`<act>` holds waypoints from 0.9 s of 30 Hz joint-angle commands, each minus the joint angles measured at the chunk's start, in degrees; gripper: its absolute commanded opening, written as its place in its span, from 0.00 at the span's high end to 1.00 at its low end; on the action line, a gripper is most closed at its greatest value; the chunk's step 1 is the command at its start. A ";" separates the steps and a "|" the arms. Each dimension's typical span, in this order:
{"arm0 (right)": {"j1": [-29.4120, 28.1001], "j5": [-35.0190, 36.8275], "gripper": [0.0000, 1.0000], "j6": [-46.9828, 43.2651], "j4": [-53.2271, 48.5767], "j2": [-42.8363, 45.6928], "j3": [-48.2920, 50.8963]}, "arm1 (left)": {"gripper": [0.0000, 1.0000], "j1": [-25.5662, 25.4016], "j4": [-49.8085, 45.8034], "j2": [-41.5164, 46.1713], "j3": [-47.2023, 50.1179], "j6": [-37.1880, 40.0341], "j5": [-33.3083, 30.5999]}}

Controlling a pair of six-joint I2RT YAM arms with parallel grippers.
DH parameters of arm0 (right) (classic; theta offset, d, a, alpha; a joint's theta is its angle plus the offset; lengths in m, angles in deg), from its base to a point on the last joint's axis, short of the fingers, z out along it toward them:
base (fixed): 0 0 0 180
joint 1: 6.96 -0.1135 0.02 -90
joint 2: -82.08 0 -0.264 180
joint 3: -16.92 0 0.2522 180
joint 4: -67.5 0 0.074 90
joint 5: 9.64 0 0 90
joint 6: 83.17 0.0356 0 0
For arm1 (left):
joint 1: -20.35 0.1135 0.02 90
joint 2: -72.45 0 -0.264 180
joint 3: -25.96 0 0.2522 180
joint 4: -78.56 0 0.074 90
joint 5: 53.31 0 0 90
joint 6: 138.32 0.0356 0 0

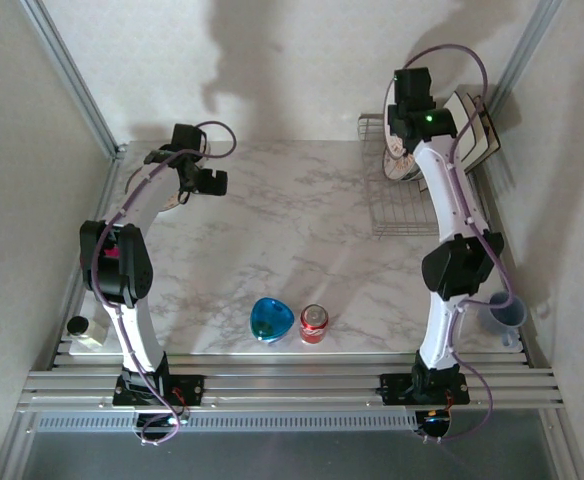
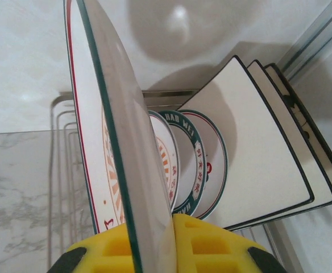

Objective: Unload the plates from the dish rack

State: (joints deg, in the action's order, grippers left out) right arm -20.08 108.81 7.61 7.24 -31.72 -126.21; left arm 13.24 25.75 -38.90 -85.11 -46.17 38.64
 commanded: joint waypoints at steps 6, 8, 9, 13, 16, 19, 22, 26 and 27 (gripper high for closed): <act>0.01 -17.44 1.00 5.79 6.44 14.01 17.20 | 0.01 -0.82 -0.05 2.54 0.28 -0.75 0.60; 0.32 -24.57 1.00 7.94 9.20 17.37 22.73 | 0.00 -0.87 0.17 2.54 0.24 -0.67 0.68; 0.51 -28.46 1.00 9.29 10.35 18.93 25.37 | 0.00 -0.82 0.13 2.54 0.21 -0.66 0.69; 1.68 -43.34 1.00 15.94 16.64 23.17 34.22 | 0.00 -0.82 0.12 2.63 0.13 -0.48 0.86; 2.36 -53.00 1.00 22.06 23.51 25.37 41.12 | 0.00 -0.87 0.25 2.72 0.11 -0.49 1.07; 2.66 -59.10 1.00 27.81 31.55 26.73 47.99 | 0.01 -0.82 0.29 2.64 0.06 -0.49 1.37; 3.53 -65.36 1.00 35.33 42.11 26.72 54.47 | 0.00 -0.88 0.29 2.54 -0.11 -0.48 1.69; 3.55 -68.34 1.00 40.97 50.87 25.69 59.30 | 0.00 -0.91 0.17 2.38 -0.41 -0.40 1.74; 3.57 -68.60 1.00 41.72 52.17 25.43 60.02 | 0.01 -0.96 -0.02 2.37 -0.58 -0.40 1.71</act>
State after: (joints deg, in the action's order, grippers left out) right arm -16.89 46.82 42.38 45.77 -6.69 -67.15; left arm 12.87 26.01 -38.35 -85.11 -46.38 39.93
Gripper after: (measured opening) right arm 0.112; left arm 0.996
